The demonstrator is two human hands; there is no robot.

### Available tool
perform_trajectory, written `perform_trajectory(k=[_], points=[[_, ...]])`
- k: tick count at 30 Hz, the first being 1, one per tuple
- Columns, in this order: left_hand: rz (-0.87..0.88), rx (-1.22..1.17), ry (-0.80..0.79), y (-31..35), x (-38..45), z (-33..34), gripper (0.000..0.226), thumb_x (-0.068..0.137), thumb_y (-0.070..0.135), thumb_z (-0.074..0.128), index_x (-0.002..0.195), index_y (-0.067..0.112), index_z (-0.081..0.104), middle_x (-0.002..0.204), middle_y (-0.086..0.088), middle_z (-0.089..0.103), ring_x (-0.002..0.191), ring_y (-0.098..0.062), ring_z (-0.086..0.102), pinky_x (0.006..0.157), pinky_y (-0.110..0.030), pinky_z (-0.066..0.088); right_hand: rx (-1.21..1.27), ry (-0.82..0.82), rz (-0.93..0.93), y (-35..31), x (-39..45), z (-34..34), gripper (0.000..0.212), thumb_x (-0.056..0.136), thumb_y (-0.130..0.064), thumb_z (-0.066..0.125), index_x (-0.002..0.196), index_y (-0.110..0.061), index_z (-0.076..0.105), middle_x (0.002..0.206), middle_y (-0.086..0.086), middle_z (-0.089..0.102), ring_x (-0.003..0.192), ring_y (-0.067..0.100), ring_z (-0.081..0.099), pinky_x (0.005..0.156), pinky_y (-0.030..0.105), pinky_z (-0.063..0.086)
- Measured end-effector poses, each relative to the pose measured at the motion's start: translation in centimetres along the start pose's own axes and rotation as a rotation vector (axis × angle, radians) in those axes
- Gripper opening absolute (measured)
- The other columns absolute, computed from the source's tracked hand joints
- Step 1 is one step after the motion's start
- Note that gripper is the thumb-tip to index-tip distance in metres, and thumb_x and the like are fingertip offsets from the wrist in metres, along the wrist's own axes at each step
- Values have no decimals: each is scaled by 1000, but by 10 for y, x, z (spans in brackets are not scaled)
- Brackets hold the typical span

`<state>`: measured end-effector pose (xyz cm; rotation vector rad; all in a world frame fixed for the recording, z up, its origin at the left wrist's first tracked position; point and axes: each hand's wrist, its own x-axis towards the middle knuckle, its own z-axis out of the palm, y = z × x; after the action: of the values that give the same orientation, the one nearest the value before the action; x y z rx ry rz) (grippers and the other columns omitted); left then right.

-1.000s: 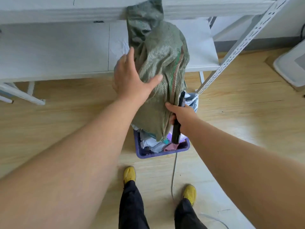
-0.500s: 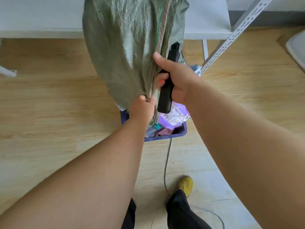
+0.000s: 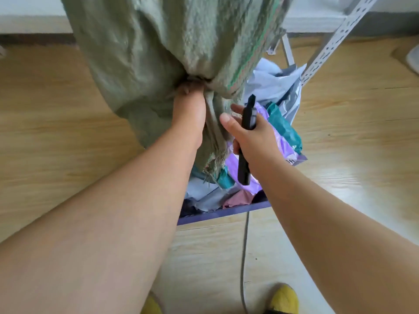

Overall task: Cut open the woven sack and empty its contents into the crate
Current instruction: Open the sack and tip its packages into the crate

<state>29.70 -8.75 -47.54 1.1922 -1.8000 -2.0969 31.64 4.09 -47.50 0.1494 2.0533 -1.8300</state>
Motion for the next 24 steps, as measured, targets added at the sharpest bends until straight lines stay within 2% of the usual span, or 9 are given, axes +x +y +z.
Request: perform_trajectory(k=[3, 9, 11, 13, 15, 17, 19, 21, 24], points=[[65, 69, -71, 11, 11, 7, 48, 83, 53, 51, 118, 21, 60, 115, -2, 66, 104, -26, 63, 96, -44, 48, -20, 9, -65, 1, 24, 8, 41, 80, -25, 78, 117, -18, 60, 85, 0, 69, 37, 4, 46, 43, 17, 41], [124, 115, -187, 22, 35, 13, 67, 82, 70, 45, 132, 27, 53, 129, 3, 60, 113, -21, 58, 99, -43, 43, -336, 169, -132, 7, 63, 4, 23, 70, -16, 77, 81, -12, 58, 61, 5, 55, 55, 24, 51, 62, 33, 43], [138, 81, -201, 15, 43, 10, 62, 84, 69, 45, 130, 28, 54, 127, 6, 60, 110, -16, 58, 88, -34, 44, -473, 114, -116, 18, 59, 2, 25, 71, -25, 80, 80, -9, 64, 54, 5, 52, 48, 22, 47, 59, 31, 41], [125, 9, -200, 9, 46, 1, 54, 85, 65, 48, 123, 27, 56, 120, 9, 62, 101, -10, 60, 75, -27, 46, -577, 70, -94, 30, 52, 5, 33, 69, -34, 82, 80, -10, 62, 58, 4, 52, 55, 22, 48, 59, 29, 41], [131, -25, -242, 5, 46, -8, 49, 87, 62, 50, 125, 31, 52, 124, 10, 60, 104, -8, 57, 86, -32, 49, -675, 76, -123, 40, 48, 12, 39, 69, -38, 82, 77, -14, 53, 66, 0, 51, 67, 23, 50, 53, 28, 35], [171, 26, -316, 0, 48, -13, 57, 87, 61, 51, 136, 31, 44, 135, 9, 53, 117, -9, 51, 103, -38, 40, -723, 121, -196, 47, 51, 20, 32, 70, -32, 79, 78, -17, 52, 70, -1, 52, 74, 25, 53, 51, 29, 31], [250, 151, -337, -5, 49, -16, 62, 86, 57, 58, 139, 27, 43, 135, 8, 54, 117, -9, 52, 105, -36, 40, -688, 123, -255, 49, 58, 26, 21, 70, -23, 76, 73, -20, 55, 65, -3, 54, 70, 23, 56, 51, 27, 34], [336, 374, -175, -15, 46, -16, 68, 78, 54, 67, 136, 24, 47, 133, 2, 54, 113, -13, 55, 97, -30, 45, -493, 94, -219, 51, 64, 22, 20, 68, -16, 78, 67, -18, 58, 55, -6, 54, 52, 15, 52, 47, 25, 36], [421, 542, 284, -45, 26, -12, 65, 69, 57, 68, 124, 26, 52, 125, -3, 48, 118, -25, 49, 97, -37, 44, -142, -15, -110, 52, 71, 9, 22, 71, -5, 81, 71, -17, 62, 50, -2, 54, 36, 9, 43, 41, 21, 39]])
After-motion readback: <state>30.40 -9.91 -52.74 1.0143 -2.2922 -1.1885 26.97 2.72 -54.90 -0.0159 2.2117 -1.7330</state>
